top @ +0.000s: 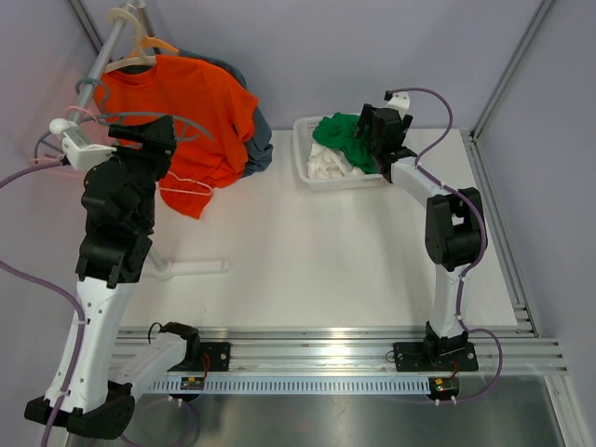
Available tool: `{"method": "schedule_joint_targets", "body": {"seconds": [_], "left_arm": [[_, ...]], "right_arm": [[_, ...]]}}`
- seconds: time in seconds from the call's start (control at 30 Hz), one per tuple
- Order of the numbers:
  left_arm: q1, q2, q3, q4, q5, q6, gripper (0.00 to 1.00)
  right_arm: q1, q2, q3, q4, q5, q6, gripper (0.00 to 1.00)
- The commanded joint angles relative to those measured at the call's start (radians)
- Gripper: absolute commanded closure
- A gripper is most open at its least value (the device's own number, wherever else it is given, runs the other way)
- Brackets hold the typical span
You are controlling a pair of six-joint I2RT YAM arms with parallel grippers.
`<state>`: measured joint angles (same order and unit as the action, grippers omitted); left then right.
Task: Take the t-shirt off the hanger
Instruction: Hang the hanger back to the clothesline with the left arm
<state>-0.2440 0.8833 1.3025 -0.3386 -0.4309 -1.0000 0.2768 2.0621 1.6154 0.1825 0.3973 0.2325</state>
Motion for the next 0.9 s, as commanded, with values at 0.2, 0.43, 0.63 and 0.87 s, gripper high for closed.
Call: {"method": "schedule_joint_targets", "body": {"seconds": [0.2, 0.43, 0.63, 0.87], "left_arm": [[-0.005, 0.172, 0.083, 0.228, 0.156, 0.178, 0.29], [-0.005, 0.316, 0.133, 0.423, 0.044, 0.260, 0.29], [-0.005, 0.475, 0.253, 0.489, -0.045, 0.339, 0.30], [0.000, 0.670, 0.450, 0.491, -0.091, 0.343, 0.40]], "right_arm": [[0.010, -0.017, 0.029, 0.046, -0.043, 0.030, 0.07], [0.010, -0.039, 0.002, 0.070, -0.058, 0.024, 0.06], [0.010, -0.068, -0.038, 0.103, -0.066, 0.011, 0.06], [0.010, -0.077, -0.051, 0.115, -0.081, 0.008, 0.06]]}}
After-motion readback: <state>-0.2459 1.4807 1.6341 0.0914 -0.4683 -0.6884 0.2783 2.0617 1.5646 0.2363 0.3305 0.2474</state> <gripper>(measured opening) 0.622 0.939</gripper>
